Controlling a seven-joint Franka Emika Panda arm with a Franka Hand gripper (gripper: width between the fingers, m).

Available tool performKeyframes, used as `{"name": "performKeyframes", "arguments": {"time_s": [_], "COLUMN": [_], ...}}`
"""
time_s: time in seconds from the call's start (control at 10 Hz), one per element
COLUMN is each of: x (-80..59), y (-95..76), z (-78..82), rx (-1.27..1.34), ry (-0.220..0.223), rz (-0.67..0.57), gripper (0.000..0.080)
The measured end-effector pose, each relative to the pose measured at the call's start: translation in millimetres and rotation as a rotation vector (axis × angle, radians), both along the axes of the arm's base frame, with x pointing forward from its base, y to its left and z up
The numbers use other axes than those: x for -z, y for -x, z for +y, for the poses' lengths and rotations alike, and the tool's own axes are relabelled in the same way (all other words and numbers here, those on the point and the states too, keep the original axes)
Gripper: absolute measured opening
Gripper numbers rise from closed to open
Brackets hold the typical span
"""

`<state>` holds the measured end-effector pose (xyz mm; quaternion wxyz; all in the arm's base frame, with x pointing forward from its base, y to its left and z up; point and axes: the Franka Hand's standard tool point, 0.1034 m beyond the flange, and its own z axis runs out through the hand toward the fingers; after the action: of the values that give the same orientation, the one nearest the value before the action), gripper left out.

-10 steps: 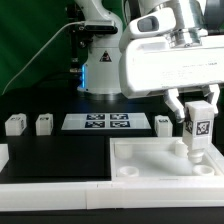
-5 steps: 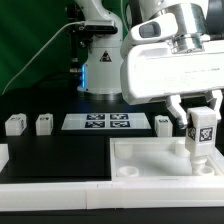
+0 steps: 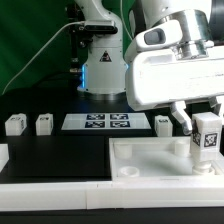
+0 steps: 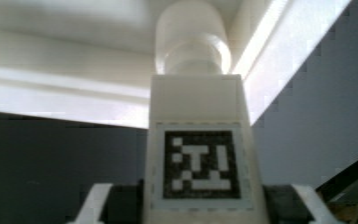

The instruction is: Assemble one leg

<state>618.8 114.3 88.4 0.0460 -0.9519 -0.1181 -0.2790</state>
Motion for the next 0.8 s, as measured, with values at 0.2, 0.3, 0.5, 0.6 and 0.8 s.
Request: {"name": "performKeyframes", "arguments": {"time_s": [0.2,0.3,0.5,0.6,0.8], "x": [1.3,4.5,11.2,12.2,12.3], "y": [0.5,1.6,3.8,2.9,1.5], "z": [1.0,1.9,2.7,2.3,2.3], "rx": [-0.001,-0.002,-0.001,0.002,0.006], "ry": [0.000,-0.001,-0.002,-0.004,-0.006], "rz": [-0.002,-0.001,-0.002,-0.019,-0.040], "gripper": [0.0293,0.0293,0.0293,0.0293,0.0293]}}
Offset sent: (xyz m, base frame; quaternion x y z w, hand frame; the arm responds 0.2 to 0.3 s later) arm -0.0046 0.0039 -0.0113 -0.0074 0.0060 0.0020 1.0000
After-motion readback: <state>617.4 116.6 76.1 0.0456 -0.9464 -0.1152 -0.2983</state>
